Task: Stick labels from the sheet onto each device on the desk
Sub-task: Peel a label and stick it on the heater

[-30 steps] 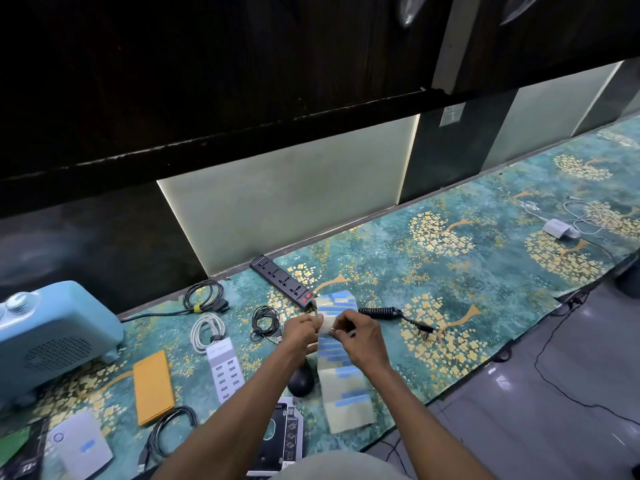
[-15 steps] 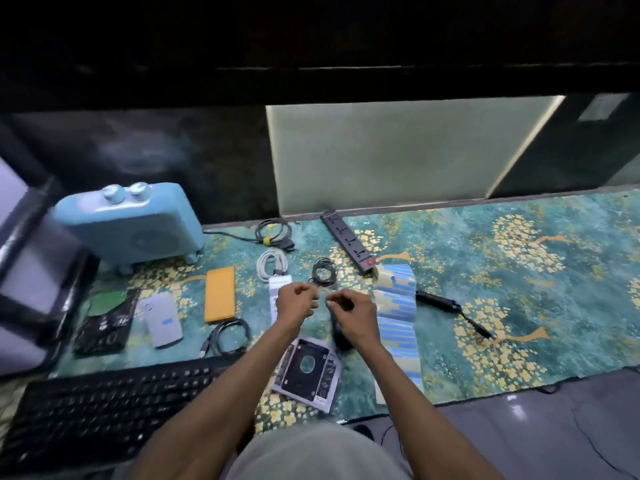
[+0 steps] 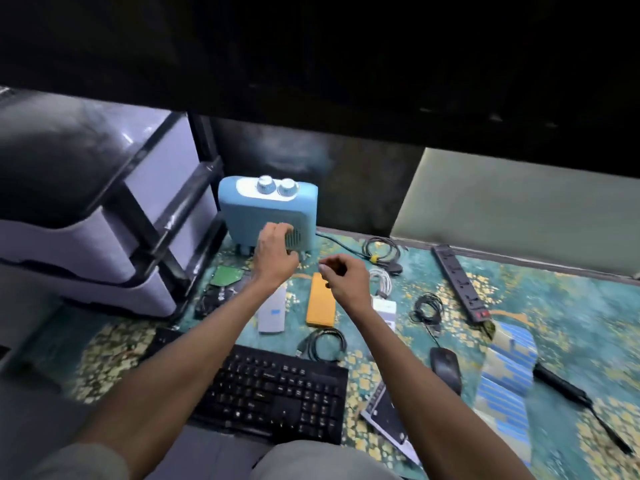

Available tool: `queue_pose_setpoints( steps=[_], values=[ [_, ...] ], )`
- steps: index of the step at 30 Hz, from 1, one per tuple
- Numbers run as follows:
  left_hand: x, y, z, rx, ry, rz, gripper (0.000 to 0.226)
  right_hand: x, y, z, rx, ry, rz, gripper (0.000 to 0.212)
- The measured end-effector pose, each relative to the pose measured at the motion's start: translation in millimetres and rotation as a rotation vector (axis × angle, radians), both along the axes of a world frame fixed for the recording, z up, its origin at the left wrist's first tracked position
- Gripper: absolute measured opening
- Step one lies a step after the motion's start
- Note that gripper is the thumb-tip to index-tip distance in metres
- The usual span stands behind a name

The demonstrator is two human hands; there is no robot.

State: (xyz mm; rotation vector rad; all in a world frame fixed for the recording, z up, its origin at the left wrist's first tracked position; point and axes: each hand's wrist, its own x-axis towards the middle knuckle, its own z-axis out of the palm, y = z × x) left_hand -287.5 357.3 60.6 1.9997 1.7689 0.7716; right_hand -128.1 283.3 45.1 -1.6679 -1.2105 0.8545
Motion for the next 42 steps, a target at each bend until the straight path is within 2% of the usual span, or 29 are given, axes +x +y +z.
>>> queue_pose_setpoints(
  steps=[5,7,9,13,16,21,23,27,30,33,35,37,38,42],
  values=[
    [-33,68,34,0.291,0.31,-0.13,0.082,-33,47,24,0.051,0.011,-0.039,0.006],
    [-40,96,44,0.248,0.434,-0.238,0.084,-39,58,32,0.064,0.001,-0.053,0.006],
    [-43,119,56,0.117,0.554,-0.307,0.08,-44,65,39,0.055,-0.008,-0.062,0.003],
    [-43,140,72,-0.084,0.636,-0.406,0.101,-51,73,47,0.046,-0.032,-0.066,0.002],
    [-40,148,78,-0.107,0.67,-0.447,0.105,-52,71,47,0.045,-0.03,-0.078,0.002],
    [-39,150,92,-0.123,0.759,-0.48,0.09,-47,56,39,0.031,-0.039,-0.109,0.003],
    [-42,150,88,-0.14,0.732,-0.471,0.088,-45,51,35,0.024,-0.044,-0.123,0.003],
    [-46,144,83,-0.167,0.604,-0.43,0.084,-48,43,33,0.016,-0.005,-0.134,0.004],
    [-55,142,84,-0.179,0.415,-0.309,0.074,-48,40,33,0.009,0.097,-0.164,0.007],
    [-68,148,96,-0.28,0.056,-0.103,0.07,-41,41,38,0.019,0.312,-0.299,0.015],
    [-77,151,103,-0.406,-0.287,-0.042,0.069,-35,40,45,0.014,0.542,-0.373,0.017],
    [-85,145,104,-0.609,-0.655,-0.096,0.075,-30,38,53,0.033,0.759,-0.374,0.021],
    [-89,138,102,-0.72,-0.77,-0.137,0.079,-28,37,56,0.048,0.835,-0.356,0.024],
    [-99,107,78,-0.967,-1.026,-0.342,0.066,-12,27,70,0.067,0.982,-0.239,0.033]
  ],
)
